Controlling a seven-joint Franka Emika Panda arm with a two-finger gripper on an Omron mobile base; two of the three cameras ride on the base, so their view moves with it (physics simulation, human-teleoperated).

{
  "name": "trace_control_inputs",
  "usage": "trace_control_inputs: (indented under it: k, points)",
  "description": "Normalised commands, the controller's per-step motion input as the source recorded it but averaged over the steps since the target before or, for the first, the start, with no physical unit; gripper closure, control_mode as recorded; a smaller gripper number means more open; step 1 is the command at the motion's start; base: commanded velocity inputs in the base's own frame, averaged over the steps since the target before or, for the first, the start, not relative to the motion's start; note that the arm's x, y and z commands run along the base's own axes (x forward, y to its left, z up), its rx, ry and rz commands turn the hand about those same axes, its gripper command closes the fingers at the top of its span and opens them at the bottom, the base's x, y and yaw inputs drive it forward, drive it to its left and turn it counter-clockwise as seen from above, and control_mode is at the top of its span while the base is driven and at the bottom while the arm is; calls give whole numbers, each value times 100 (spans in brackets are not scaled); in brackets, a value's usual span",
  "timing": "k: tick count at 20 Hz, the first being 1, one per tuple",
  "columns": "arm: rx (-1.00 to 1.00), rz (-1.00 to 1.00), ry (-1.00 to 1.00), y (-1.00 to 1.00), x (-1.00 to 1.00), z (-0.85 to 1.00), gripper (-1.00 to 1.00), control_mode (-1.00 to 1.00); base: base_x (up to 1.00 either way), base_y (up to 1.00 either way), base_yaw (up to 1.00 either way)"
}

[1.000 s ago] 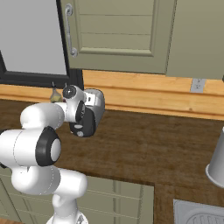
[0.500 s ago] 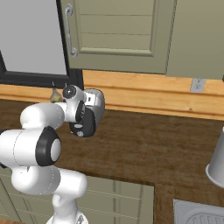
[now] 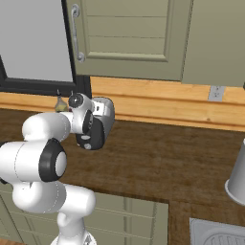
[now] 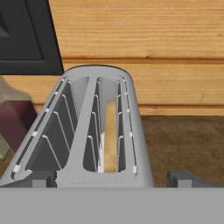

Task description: Start the toaster. Once the lever pops up, take the bread to the plate on the dining counter.

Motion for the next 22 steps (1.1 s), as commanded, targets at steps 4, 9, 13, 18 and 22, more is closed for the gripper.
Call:
trace_control_inputs:
  k: [4, 9, 13, 18, 22]
  points:
    - [0, 0, 0, 0, 0, 0, -100, -100, 0, 0, 0]
    - [0, 0, 0, 0, 0, 0, -100, -100, 0, 0, 0]
    - [0, 0, 0, 0, 0, 0, -100, -100, 0, 0, 0]
    - [0, 0, 0, 0, 0, 0, -100, -100, 0, 0, 0]
    - [0, 0, 0, 0, 0, 0, -100, -100, 0, 0, 0]
